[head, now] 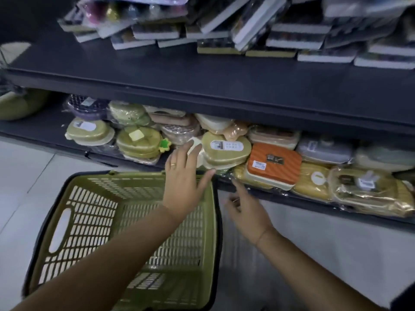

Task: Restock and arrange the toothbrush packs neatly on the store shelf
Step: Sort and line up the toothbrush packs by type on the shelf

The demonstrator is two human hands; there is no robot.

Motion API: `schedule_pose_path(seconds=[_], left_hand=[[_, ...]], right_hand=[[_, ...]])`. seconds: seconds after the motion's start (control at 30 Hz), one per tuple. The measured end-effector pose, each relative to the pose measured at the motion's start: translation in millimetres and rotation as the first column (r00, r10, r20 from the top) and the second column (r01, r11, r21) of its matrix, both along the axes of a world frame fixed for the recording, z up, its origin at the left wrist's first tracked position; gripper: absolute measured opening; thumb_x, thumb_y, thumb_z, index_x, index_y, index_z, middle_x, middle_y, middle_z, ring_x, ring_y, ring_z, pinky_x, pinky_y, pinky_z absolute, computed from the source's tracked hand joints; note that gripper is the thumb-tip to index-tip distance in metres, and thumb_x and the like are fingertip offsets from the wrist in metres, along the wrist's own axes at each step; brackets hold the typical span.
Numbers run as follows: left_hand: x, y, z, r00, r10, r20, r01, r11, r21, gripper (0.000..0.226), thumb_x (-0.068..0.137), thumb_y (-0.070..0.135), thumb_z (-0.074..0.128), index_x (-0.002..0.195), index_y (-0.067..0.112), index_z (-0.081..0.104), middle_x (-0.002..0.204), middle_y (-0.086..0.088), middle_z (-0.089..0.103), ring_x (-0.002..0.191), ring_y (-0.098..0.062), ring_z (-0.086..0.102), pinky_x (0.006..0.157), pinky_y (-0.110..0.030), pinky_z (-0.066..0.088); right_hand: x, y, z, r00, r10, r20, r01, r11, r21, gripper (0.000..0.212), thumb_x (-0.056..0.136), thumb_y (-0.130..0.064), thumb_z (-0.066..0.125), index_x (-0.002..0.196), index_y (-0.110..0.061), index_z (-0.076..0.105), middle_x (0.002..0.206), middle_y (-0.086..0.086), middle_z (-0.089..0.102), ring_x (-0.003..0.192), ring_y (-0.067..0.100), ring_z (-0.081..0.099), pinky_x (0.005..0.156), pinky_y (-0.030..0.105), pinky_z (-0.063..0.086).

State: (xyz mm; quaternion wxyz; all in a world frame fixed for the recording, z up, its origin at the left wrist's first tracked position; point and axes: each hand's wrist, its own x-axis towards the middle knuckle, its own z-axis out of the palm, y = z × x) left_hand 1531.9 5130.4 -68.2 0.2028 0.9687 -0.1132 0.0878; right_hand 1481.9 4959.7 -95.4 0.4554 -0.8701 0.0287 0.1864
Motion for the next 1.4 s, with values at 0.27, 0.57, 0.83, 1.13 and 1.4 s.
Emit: schedule_pose_path(seconds=[0.27,0.57,0.83,1.13,1.4], left_hand=[[49,-136,128,0.741,-0.427,0.518,0.444,0.89,0.098,0.046,0.099,0.044,0.05,0.127,0.01,0.065,0.13,-0.011,0.061,0.121,-0.028,0.052,0.102,-0.04,0.038],[81,-253,134,0.925,-0.381,-0.004,0.369,0.895,0.251,0.095,0.076,0.073,-0.015,0.157,0.026,0.004,0.165,0.001,0.004,0.151,-0.019,-0.002,0.121,-0.038,-0.003],[80,-267,126,0.93,-0.366,-0.041,0.362,0.888,0.285,0.108,0.064,0.075,-0.026,0.156,0.034,0.011,0.164,0.011,0.006,0.15,-0.01,0.003,0.121,-0.033,0.002],[79,-268,124,0.944,-0.327,-0.044,0.325,0.897,0.298,0.101,0.067,0.081,-0.015,0.153,0.039,0.017,0.16,0.019,0.009,0.148,-0.002,0.007,0.12,-0.027,0.005],[79,-264,129,0.94,-0.327,-0.097,0.341,0.914,0.221,0.091,0.069,0.085,-0.005,0.148,0.047,0.019,0.15,0.031,0.004,0.137,0.013,0.0,0.114,-0.015,-0.002]], right_hand=[[37,-163,179,0.46,-0.167,0.872,0.459,0.886,-0.073,0.028,0.094,-0.027,0.05,0.108,-0.008,0.065,0.104,0.002,0.057,0.102,0.015,0.052,0.092,0.028,0.04],[79,-296,173,0.496,-0.212,0.842,0.764,0.566,-0.308,0.066,0.081,-0.038,0.074,0.137,-0.014,0.048,0.149,0.015,0.034,0.136,0.039,0.033,0.109,0.055,0.022],[77,-367,163,0.657,-0.179,0.733,0.711,0.471,-0.522,0.111,0.075,-0.064,0.069,0.156,-0.024,0.006,0.163,0.009,0.001,0.148,0.029,0.001,0.118,0.055,0.002],[81,-371,157,0.686,-0.126,0.717,0.681,0.46,-0.571,0.11,0.08,-0.068,0.061,0.155,-0.026,-0.007,0.162,0.01,-0.015,0.149,0.032,-0.011,0.117,0.054,-0.005],[81,-369,152,0.659,-0.103,0.745,0.694,0.466,-0.549,0.115,0.068,-0.064,0.076,0.155,-0.019,0.015,0.161,0.016,0.015,0.147,0.037,0.017,0.115,0.058,0.012]])
